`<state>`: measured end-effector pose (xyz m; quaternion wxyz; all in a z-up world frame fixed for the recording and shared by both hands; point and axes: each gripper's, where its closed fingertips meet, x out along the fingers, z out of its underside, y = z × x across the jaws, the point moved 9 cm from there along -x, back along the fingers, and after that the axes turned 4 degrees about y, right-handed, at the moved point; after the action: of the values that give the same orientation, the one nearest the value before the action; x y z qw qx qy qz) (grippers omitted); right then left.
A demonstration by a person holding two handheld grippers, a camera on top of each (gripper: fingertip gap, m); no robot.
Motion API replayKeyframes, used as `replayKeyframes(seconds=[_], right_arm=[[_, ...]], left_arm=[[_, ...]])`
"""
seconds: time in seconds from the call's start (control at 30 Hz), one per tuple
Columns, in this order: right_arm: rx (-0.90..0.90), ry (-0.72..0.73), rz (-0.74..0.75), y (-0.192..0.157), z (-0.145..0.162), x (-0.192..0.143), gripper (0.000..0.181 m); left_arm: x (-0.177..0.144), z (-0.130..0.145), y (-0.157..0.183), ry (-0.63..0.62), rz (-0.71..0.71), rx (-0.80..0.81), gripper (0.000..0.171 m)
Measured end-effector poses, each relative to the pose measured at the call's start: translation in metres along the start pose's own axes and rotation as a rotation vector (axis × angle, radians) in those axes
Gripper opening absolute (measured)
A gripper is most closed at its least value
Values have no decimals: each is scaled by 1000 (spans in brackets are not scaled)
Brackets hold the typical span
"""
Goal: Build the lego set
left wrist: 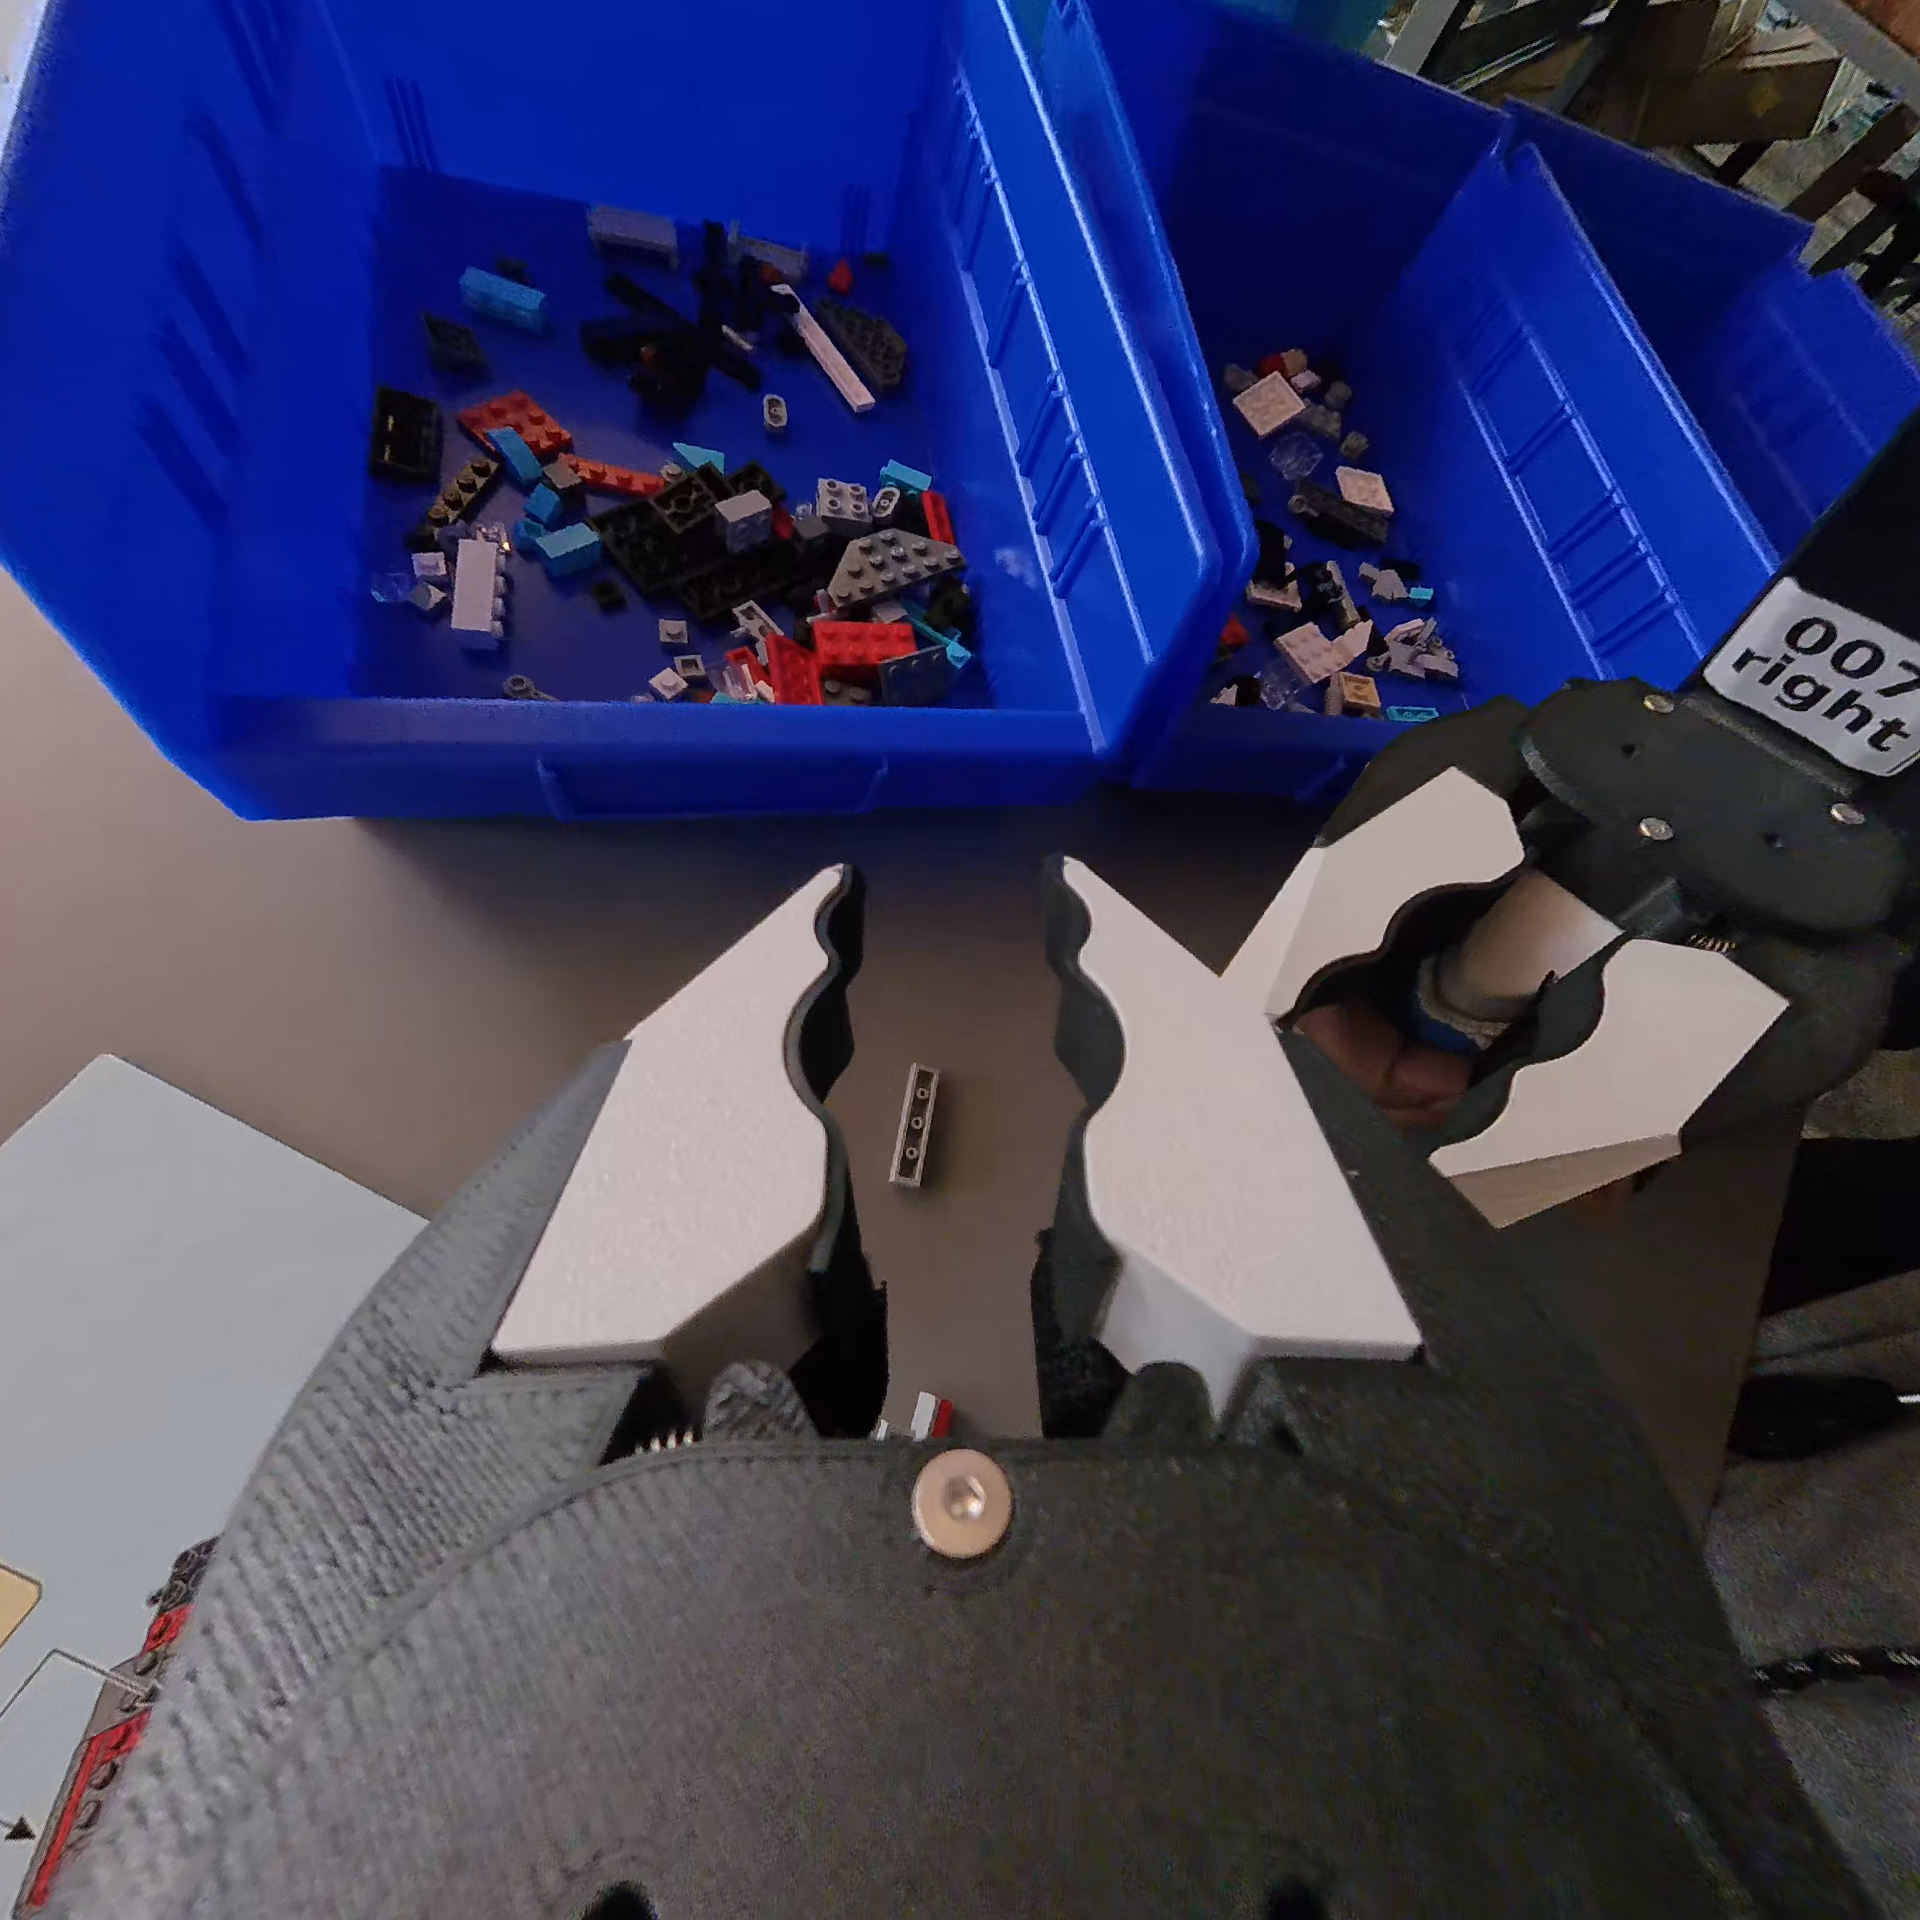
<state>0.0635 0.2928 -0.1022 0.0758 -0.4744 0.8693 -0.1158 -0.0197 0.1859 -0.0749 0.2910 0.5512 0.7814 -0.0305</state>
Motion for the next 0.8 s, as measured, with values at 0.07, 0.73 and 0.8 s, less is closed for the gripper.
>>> replayKeyframes(seconds=[0.07,0.73,0.8], right_arm=[[2,0,0,0,0,0,32],[16,6,0,2,0,0,33],[18,6,0,2,0,0,33]], left_arm=[[0,2,0,-1,1,-7,34],[3,15,2,-10,14,-19,34],[3,20,3,-19,11,-19,34]])
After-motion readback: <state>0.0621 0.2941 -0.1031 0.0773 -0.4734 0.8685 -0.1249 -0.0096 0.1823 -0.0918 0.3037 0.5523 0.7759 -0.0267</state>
